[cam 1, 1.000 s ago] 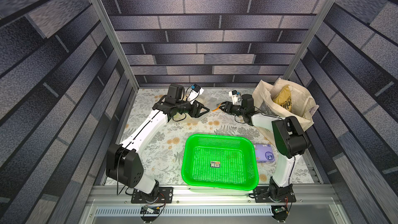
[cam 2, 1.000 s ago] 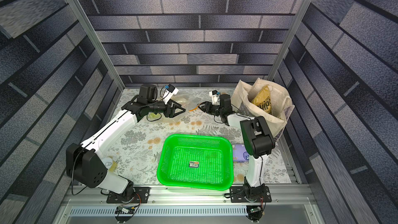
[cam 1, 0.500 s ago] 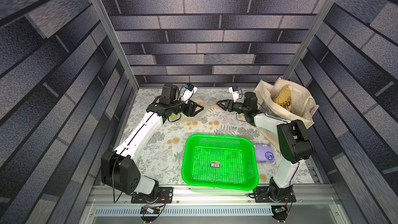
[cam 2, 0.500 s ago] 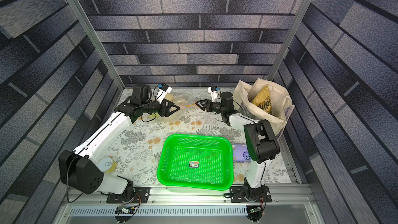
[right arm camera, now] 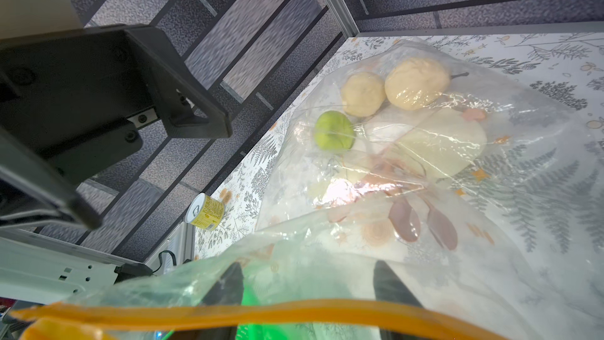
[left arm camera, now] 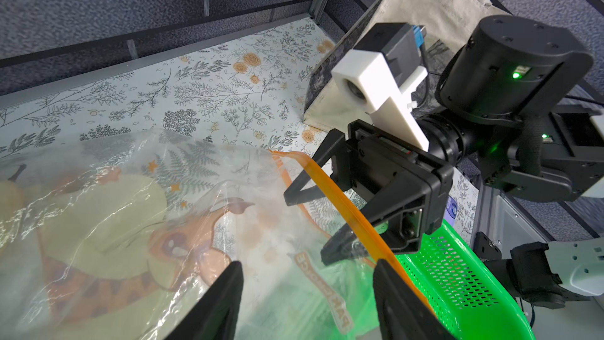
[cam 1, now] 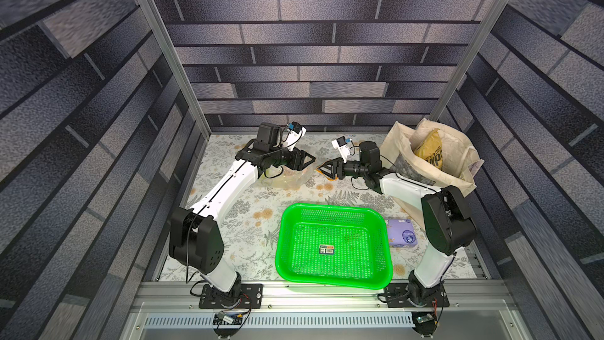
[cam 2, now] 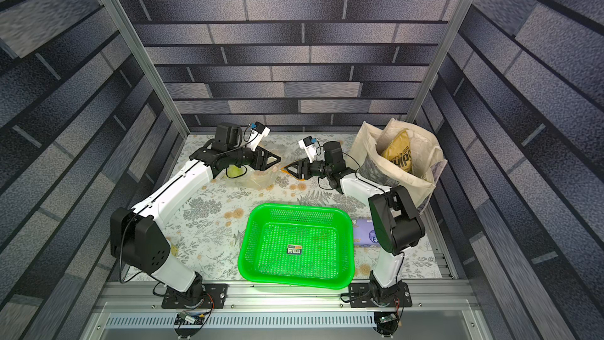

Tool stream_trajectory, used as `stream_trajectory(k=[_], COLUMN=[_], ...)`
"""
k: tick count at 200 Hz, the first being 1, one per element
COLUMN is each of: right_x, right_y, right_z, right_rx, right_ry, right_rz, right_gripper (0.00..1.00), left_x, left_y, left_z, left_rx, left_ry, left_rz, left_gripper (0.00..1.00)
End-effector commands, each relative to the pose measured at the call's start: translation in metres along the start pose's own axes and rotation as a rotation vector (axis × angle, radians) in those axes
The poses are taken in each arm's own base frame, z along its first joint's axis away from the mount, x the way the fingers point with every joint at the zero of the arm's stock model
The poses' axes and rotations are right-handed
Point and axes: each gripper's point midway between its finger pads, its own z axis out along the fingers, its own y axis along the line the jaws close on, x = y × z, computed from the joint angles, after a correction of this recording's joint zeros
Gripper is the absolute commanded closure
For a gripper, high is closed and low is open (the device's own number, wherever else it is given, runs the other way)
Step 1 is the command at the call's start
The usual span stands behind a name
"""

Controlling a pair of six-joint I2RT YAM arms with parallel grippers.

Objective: Open the zip-top bag and take out the pear
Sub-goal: Open the zipper of the food storage bag at the center of the board.

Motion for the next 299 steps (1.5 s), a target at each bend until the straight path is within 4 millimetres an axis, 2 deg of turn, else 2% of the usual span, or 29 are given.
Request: stream_trajectory(k=[1, 33, 54, 96, 100, 116, 135, 161, 163, 167, 192, 213, 240, 299], right_x=[-0.007, -0.002, 0.007, 0.019, 0.032, 0.037, 0.051, 0.042, 0.03, 0.026, 0.021, 0.014, -0.009, -0.009], right_y=[-0.011, -0.034, -0.052, -0.091, -0.097, -0.111, -0.129, -0.13, -0.128, -0.127, -0.13, -0.129, -0.12, -0.111], right_z=[0.006, 0.013, 0.011, -0.014, -0.017, -0.025, -0.036, -0.037, -0.036, -0.036, -0.039, -0.048, -0.06, -0.066], right_rx=[-0.013, 0.023, 0.064, 0.24, 0.262, 0.327, 0.397, 0.377, 0.365, 0.359, 0.37, 0.367, 0.344, 0.374], right_ry=[-0.052, -0.063, -0.079, -0.098, -0.085, -0.091, -0.091, -0.132, -0.147, -0.154, -0.181, -0.23, -0.298, -0.28], right_rz=[0.101, 0.286, 0.39, 0.543, 0.576, 0.658, 0.801, 0.852, 0.839, 0.841, 0.909, 0.942, 0.925, 0.927], right_gripper=[0.27, 0.27, 0.27, 0.29, 0.29, 0.32, 0.34, 0.34, 0.34, 0.34, 0.36, 0.38, 0.39, 0.39], left_x=[-0.006, 0.001, 0.003, 0.005, 0.005, 0.005, 0.006, 0.009, 0.009, 0.01, 0.015, 0.018, 0.022, 0.024], left_y=[-0.009, -0.013, -0.015, -0.016, -0.015, -0.013, -0.014, -0.016, -0.016, -0.017, -0.02, -0.022, -0.021, -0.02], left_z=[0.004, 0.015, 0.022, 0.031, 0.032, 0.036, 0.041, 0.047, 0.048, 0.049, 0.055, 0.057, 0.06, 0.065], left_rx=[0.029, 0.042, 0.051, 0.056, 0.056, 0.052, 0.056, 0.059, 0.059, 0.06, 0.067, 0.069, 0.071, 0.072], left_ry=[-0.015, 0.006, 0.014, 0.028, 0.03, 0.031, 0.037, 0.05, 0.05, 0.053, 0.073, 0.084, 0.094, 0.102], left_rz=[0.005, -0.007, -0.011, -0.014, -0.016, -0.022, -0.025, -0.02, -0.019, -0.019, -0.02, -0.018, -0.02, -0.026], left_gripper=[0.35, 0.35, 0.35, 0.36, 0.36, 0.37, 0.37, 0.38, 0.38, 0.38, 0.38, 0.38, 0.39, 0.39])
